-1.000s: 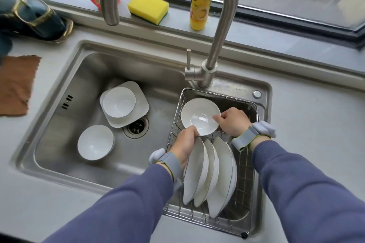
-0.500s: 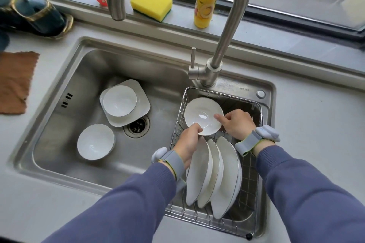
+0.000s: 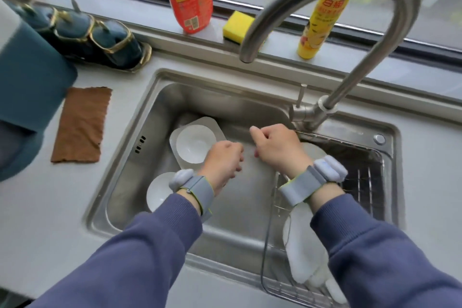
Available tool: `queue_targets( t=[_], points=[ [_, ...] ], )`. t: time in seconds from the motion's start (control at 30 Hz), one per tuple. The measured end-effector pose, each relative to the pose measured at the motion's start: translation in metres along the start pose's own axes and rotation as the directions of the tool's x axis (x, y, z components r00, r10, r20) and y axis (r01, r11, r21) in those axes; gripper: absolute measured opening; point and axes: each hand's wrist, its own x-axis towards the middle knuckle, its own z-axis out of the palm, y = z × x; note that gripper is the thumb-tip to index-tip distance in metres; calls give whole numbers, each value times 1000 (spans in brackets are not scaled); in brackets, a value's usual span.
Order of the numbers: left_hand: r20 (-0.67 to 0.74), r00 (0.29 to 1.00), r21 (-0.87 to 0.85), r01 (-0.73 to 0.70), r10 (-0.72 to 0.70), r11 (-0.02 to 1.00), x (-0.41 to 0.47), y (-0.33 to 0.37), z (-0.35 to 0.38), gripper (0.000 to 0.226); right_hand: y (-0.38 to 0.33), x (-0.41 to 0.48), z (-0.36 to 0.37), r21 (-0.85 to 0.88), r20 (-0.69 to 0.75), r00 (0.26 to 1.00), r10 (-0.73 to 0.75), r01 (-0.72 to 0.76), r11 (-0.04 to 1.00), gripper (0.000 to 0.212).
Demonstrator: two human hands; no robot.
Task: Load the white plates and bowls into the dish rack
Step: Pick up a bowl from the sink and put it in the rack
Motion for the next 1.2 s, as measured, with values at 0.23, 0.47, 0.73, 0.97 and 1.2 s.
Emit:
queue_targets(
  t=[0.23, 0.47, 0.73, 0.97, 1.2],
  points=[
    [-147, 989, 173, 24, 2, 985, 73, -30, -98, 21, -19, 51, 113, 235, 218, 937, 273, -322, 917, 43],
    [-83, 988, 210, 147, -132, 967, 139, -51, -133, 60, 1, 99, 204, 265, 373, 821, 432, -541, 798, 80],
    [-48, 981, 47, 190, -188, 981, 166, -66, -131, 84, -13, 90, 211, 443, 370, 824, 428, -562, 699, 44],
    [-50, 998, 93, 52, -48, 994, 120, -27, -119, 51, -20, 65, 172, 519, 242, 884, 401, -467, 716, 34],
    [-141, 982, 127, -110, 127, 986, 59, 11, -85, 50, -6, 19, 106, 559, 54, 924, 378, -342, 756, 37]
  ],
)
